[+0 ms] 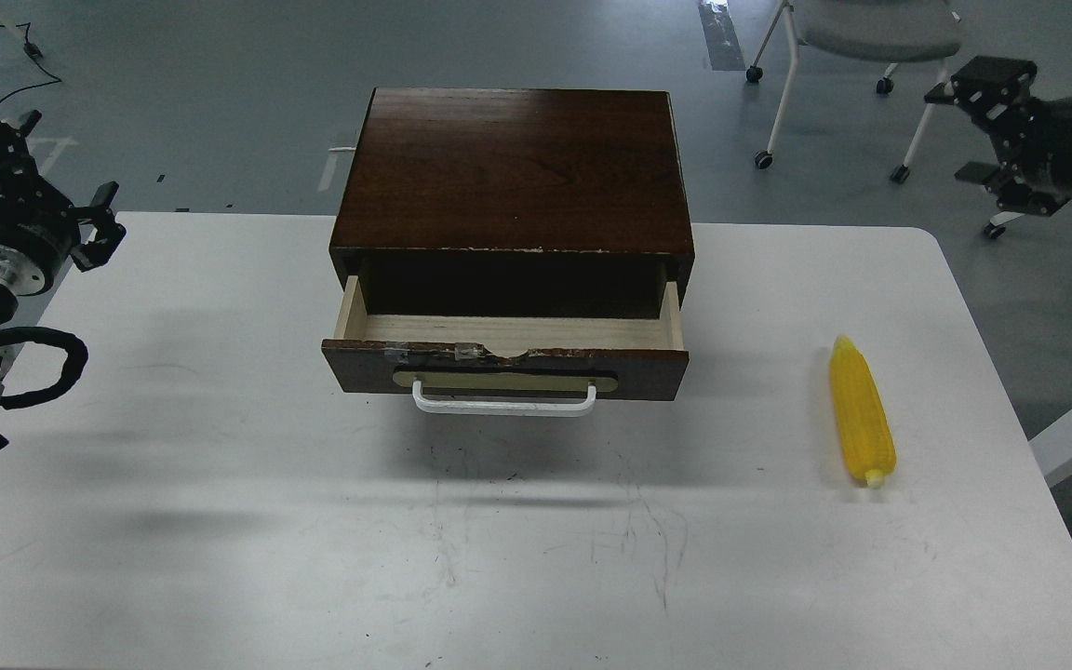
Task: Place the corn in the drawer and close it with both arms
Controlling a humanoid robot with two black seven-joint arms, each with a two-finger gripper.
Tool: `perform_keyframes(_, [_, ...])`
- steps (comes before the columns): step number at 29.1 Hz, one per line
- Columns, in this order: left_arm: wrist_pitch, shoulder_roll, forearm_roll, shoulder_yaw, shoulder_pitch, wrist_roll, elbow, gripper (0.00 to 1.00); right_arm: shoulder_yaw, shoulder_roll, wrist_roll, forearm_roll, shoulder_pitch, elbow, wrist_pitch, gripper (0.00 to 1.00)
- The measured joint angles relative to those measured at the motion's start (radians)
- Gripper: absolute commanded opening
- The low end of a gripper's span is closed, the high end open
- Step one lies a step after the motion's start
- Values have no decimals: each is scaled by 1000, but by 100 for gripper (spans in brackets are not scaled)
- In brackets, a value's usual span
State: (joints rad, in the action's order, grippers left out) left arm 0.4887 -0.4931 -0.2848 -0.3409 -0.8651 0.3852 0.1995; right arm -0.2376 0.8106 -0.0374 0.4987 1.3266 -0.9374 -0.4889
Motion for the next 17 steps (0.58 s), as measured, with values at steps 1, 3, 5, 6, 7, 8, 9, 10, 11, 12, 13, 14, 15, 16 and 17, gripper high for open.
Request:
perform_keyframes(1, [0, 0, 0, -1, 0, 2, 0, 98, -6, 6, 15, 54, -9, -45, 0, 100])
perform_keyframes(3, [0, 0, 0, -1, 0, 3, 0, 98, -13, 23, 64, 155, -18, -133, 0, 100])
perform_keyframes(5, [0, -1, 0, -1, 0, 4, 0, 98, -15, 47, 107, 231, -21, -202, 1, 100])
perform_keyframes(6, [0, -3, 0, -1, 0, 4, 0, 98, -16, 55, 121, 262, -22, -227, 3, 100])
perform_keyframes(7, [0, -8, 0, -2, 0, 5, 0, 98, -19, 61, 130, 294, -25, -248, 5, 100])
perform_keyframes(8, [0, -13, 0, -3, 0, 6, 0, 98, -25, 64, 135, 332, -29, -264, 5, 100])
perform_keyframes(9, [0, -16, 0, -4, 0, 7, 0, 98, -32, 65, 137, 371, -36, -275, 6, 100])
perform_keyframes(10, [0, -18, -1, -4, 0, 9, 0, 98, -41, 66, 139, 425, -47, -284, 9, 100])
perform_keyframes(11, [0, -19, -1, -4, 0, 12, 0, 98, -45, 66, 140, 457, -55, -287, 11, 100])
perform_keyframes(12, [0, -20, -2, -4, 0, 16, 0, 98, -47, 65, 140, 487, -61, -288, 13, 100])
perform_keyframes(13, [0, -20, -2, -4, 2, 22, 0, 98, -48, 63, 140, 514, -66, -287, 15, 100])
perform_keyframes(14, [0, -20, -2, -4, 3, 29, 0, 98, -50, 60, 140, 535, -71, -285, 20, 100])
perform_keyframes(15, [0, -20, -2, -3, 5, 34, 0, 98, -51, 57, 141, 548, -75, -281, 26, 100])
perform_keyframes(16, [0, -20, -2, -3, 7, 39, 0, 98, -54, 52, 143, 558, -80, -275, 32, 100])
perform_keyframes(17, [0, -20, -2, -3, 9, 42, 0, 98, -54, 46, 145, 563, -85, -271, 38, 100])
